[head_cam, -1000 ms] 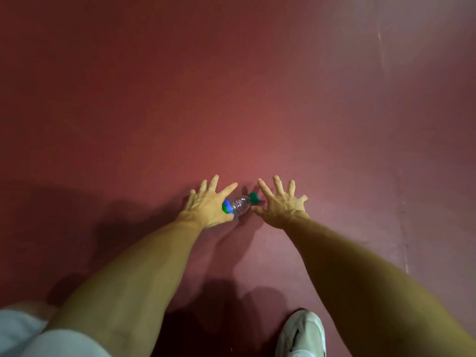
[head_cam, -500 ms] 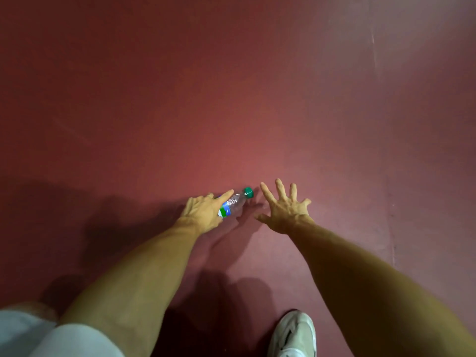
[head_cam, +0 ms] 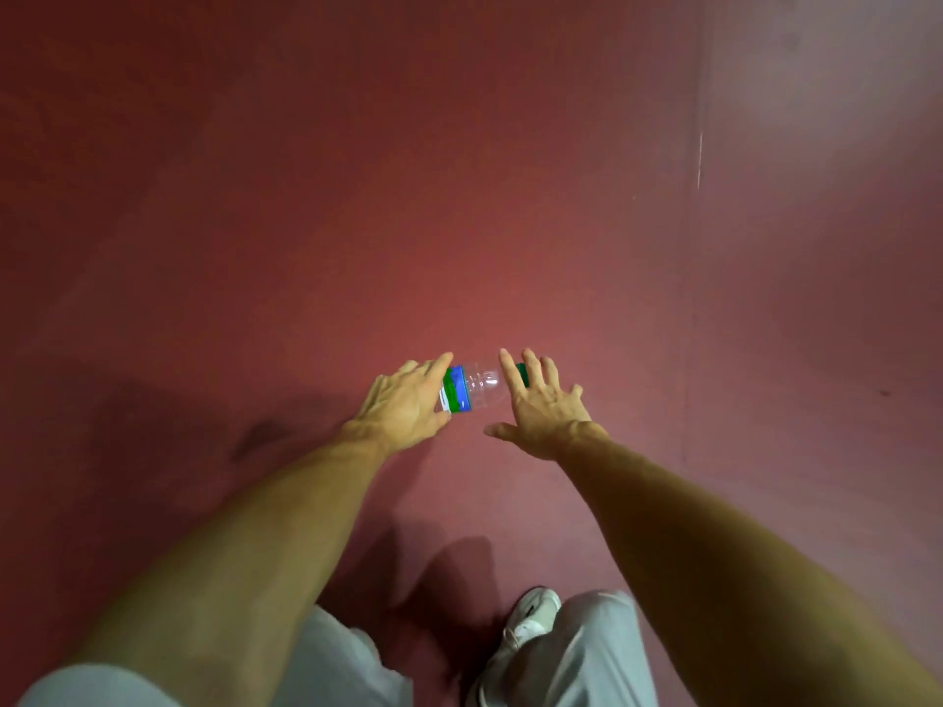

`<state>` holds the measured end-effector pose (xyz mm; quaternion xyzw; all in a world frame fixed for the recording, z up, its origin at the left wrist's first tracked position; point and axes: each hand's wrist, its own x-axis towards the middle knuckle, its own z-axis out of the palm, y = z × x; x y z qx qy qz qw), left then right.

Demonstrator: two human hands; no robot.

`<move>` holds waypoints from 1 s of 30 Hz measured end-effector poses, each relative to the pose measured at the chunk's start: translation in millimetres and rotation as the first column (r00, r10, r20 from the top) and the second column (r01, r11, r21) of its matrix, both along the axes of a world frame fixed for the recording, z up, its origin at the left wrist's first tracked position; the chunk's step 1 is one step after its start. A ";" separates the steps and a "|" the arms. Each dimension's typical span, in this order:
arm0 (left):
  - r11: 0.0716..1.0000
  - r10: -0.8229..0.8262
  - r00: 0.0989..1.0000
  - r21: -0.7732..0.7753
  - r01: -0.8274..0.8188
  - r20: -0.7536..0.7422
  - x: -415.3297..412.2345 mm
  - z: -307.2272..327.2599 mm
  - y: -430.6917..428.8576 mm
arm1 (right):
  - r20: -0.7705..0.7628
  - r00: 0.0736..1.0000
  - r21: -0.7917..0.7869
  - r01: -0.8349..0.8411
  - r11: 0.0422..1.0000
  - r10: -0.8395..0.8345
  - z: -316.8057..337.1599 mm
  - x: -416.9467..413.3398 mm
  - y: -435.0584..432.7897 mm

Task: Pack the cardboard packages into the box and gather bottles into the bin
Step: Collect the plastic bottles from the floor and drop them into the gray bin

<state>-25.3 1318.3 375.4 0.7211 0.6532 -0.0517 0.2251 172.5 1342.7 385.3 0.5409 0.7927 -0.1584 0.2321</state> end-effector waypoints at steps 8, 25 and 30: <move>0.990 0.092 0.989 0.093 -0.103 0.113 -56.1 231.3 -30.5 | -0.061 0.979 0.190 -0.183 0.965 0.197 228.3 -56.3 -6.6; 0.740 0.614 0.784 0.279 -0.612 0.092 -132.9 412.5 -197.2 | -0.223 0.605 0.334 -0.689 0.643 0.764 413.6 -193.0 -65.0; 0.570 0.791 0.609 0.293 -0.768 0.057 -170.1 429.4 -316.5 | -0.206 0.364 0.350 -0.839 0.416 0.908 431.9 -272.7 -154.3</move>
